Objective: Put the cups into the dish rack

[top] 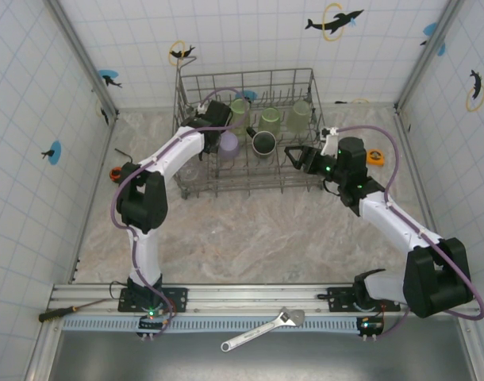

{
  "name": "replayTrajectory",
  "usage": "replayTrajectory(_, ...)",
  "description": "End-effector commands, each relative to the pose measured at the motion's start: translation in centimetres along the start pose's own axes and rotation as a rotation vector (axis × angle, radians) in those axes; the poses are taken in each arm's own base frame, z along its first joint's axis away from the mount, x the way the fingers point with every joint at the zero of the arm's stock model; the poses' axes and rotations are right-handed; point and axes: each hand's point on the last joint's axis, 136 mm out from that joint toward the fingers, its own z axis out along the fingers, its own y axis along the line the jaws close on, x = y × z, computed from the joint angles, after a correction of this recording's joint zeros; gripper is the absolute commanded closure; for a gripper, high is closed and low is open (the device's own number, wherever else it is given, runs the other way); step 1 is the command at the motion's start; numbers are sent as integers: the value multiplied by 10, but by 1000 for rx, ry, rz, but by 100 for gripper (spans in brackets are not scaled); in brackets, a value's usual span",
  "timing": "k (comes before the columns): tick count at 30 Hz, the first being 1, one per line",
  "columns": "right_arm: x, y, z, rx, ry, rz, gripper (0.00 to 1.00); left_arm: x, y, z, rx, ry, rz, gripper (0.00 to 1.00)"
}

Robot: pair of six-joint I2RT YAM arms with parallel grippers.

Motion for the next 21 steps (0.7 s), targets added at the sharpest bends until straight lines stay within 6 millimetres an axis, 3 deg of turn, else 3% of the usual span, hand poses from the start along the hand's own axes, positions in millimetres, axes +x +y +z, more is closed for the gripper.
replayTrajectory(1,-14,15,-5,-25,-42,-30,19,4,18,0,-70,9,5,10)
replayTrajectory(4,-14,18,-4,-28,-39,-33,19,-1,20,-4,-73,-9,-5,3)
replayTrajectory(11,-14,24,-3,-39,-33,-45,19,-25,22,-27,-2,-84,-66,3)
replayTrajectory(21,-20,24,-6,-11,-50,-56,18,-73,29,-104,257,-271,-229,3)
